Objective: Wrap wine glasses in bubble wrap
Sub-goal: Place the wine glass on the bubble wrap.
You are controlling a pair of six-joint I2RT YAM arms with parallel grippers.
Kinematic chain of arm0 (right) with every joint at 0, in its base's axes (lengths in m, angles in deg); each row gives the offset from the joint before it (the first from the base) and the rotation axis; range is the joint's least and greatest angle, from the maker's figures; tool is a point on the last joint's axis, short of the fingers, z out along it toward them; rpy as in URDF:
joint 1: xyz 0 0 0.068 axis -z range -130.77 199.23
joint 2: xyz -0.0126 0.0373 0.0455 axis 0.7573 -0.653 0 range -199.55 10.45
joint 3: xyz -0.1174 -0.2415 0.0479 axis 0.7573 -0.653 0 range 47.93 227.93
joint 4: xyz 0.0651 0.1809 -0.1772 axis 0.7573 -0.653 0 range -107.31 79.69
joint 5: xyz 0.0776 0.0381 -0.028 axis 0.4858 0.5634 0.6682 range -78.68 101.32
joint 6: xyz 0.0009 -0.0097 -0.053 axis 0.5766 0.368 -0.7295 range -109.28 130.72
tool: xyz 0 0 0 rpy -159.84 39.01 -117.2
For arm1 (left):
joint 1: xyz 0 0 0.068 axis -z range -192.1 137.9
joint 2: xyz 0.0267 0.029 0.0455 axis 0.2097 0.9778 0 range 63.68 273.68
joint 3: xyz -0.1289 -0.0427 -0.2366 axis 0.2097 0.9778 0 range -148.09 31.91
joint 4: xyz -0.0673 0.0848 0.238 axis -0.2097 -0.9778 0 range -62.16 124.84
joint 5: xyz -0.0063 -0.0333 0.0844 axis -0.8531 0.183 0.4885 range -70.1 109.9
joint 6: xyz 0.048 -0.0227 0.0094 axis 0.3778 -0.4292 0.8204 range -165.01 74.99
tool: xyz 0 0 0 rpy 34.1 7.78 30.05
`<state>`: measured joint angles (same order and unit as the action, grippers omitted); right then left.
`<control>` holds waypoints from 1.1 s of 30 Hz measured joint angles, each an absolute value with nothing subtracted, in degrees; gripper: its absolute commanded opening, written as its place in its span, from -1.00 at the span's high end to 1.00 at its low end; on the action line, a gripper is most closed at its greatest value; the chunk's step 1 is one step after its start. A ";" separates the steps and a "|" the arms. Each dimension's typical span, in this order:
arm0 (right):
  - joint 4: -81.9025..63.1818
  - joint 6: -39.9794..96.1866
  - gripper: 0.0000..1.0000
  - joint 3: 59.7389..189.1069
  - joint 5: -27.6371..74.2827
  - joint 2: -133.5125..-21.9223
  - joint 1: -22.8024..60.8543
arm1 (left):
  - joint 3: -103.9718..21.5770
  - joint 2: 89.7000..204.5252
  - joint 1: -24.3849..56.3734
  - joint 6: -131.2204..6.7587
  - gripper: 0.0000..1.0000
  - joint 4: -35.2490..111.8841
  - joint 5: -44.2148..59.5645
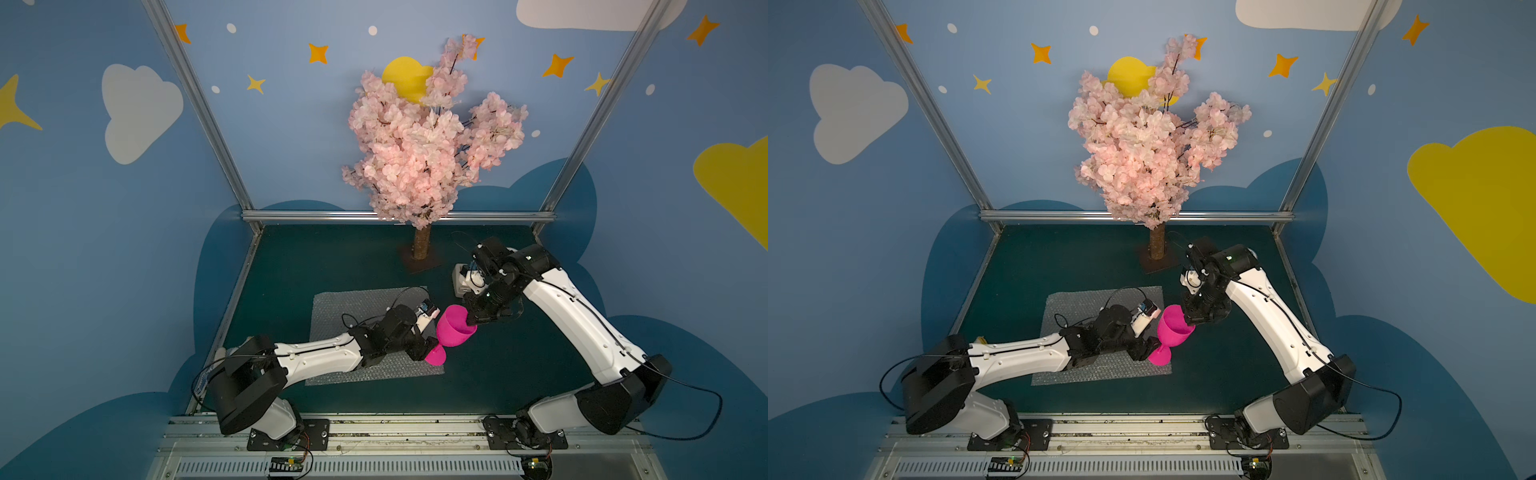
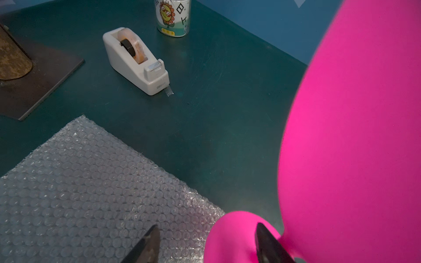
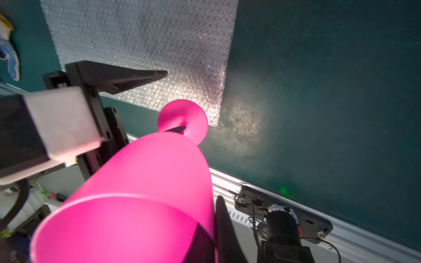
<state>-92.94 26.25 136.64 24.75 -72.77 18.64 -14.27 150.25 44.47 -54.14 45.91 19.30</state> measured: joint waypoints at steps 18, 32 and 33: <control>-88.61 25.33 1.00 134.69 28.21 -72.77 21.37 | -9.59 139.87 40.19 -53.70 -0.44 45.45 13.20; -87.28 25.35 1.00 134.72 32.08 -73.10 22.18 | -13.33 146.60 41.35 -51.71 -0.28 44.66 12.22; -87.28 25.33 1.00 134.72 32.38 -73.10 22.18 | -13.50 146.77 41.28 -51.71 -0.25 44.73 12.59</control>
